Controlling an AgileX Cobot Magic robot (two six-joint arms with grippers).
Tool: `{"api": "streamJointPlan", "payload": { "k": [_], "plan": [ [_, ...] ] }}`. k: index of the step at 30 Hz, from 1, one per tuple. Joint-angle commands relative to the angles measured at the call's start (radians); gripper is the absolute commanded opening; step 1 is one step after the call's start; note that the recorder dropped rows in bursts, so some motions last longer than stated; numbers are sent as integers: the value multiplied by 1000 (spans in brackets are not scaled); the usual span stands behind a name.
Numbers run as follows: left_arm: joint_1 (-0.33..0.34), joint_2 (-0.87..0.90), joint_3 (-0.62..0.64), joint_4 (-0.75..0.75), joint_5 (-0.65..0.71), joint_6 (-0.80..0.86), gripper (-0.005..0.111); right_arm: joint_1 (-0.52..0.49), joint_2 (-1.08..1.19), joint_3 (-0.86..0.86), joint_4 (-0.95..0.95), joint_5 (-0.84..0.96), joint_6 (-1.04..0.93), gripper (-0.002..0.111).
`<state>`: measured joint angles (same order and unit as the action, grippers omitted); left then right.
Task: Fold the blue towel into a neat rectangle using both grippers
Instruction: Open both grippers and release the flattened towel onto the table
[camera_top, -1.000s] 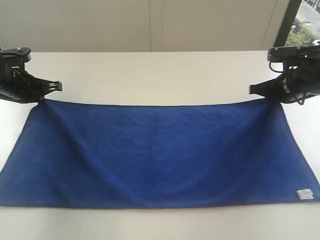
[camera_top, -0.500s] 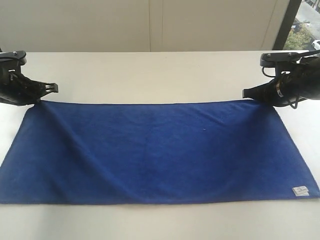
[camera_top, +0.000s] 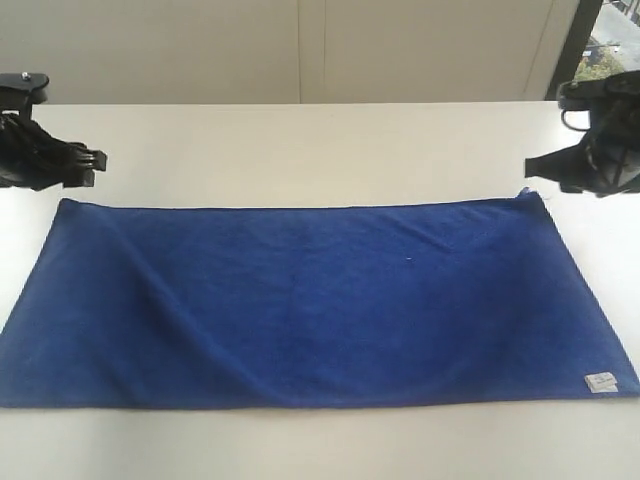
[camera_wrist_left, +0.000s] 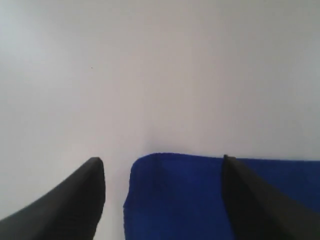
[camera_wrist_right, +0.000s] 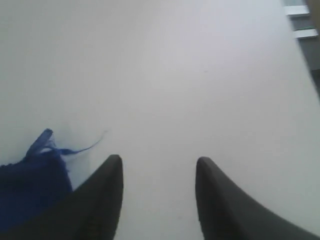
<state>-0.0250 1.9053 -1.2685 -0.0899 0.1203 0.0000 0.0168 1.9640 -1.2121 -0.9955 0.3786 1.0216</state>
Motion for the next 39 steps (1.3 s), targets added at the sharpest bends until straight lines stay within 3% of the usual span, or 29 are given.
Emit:
{"api": "streamJointPlan", "payload": {
  "k": [1, 5, 8, 9, 10, 13, 18, 22, 29, 39],
  "plan": [
    [2, -103, -2, -6, 156, 27, 60, -5, -123, 22, 203, 46, -232, 35],
    [2, -148, -2, -6, 278, 27, 34, -5, -165, 26, 559, 77, -616, 19],
    [2, -145, 2, -14, 353, 27, 14, -5, -156, 26, 712, 130, -783, 6],
    [2, -134, 15, -14, 368, 27, 2, -5, -138, 28, 764, 144, -819, 0],
    [2, -124, 24, -14, 368, 25, 0, -5, -127, 28, 788, 144, -830, 0],
    [2, -64, 51, -72, 363, 27, 0, -5, -55, 28, 895, 103, -938, 0],
    [2, 37, 51, -76, 373, 64, 0, -7, 36, 28, 888, 24, -937, 0],
    [2, 75, 51, -51, 418, 93, 0, -7, 70, 28, 856, 61, -939, 0],
    [2, 77, 51, 73, 482, 79, 0, -7, 71, 28, 845, 76, -939, 0],
    [2, 70, 41, 90, 477, 84, 0, -7, 50, 15, 845, 64, -939, 0]
  ]
}}
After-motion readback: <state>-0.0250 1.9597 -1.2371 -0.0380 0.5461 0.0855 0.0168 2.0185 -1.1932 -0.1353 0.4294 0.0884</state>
